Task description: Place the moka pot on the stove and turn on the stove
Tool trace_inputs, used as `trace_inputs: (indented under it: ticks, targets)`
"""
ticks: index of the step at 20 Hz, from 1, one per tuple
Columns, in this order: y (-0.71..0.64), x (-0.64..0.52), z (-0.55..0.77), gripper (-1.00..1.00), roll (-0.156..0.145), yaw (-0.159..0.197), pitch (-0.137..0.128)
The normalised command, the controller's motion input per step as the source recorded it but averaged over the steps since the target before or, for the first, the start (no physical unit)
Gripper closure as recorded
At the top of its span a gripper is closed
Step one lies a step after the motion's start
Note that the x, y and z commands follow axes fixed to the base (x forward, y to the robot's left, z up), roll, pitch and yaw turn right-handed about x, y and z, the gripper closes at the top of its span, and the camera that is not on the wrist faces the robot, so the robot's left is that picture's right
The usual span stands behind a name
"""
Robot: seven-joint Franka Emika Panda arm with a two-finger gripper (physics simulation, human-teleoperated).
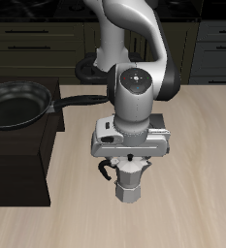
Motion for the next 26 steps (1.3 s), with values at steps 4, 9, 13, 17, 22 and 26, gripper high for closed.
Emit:
trace_inputs:
  ticks: [4,9,13,17,22,26]
  targets:
    - [-0.13,-0.05,-0.12,-1.00,-0.015,-0.001,0.019]
    - [-0.10,0.02,-0.22,-1.00,-0.022,0.002,0.020]
    - [0.00,0.02,-0.13,1.00,-0.044,0.051,0.023]
    - [-0.02,-0.01,0.07,1.00,-0.013,0.041,-0.033]
    - [0.00,0.02,0.12,1.00,0.000,0.019,-0.033]
    - [-0.01,0.01,0.06,1.00,0.004,0.016,-0.021]
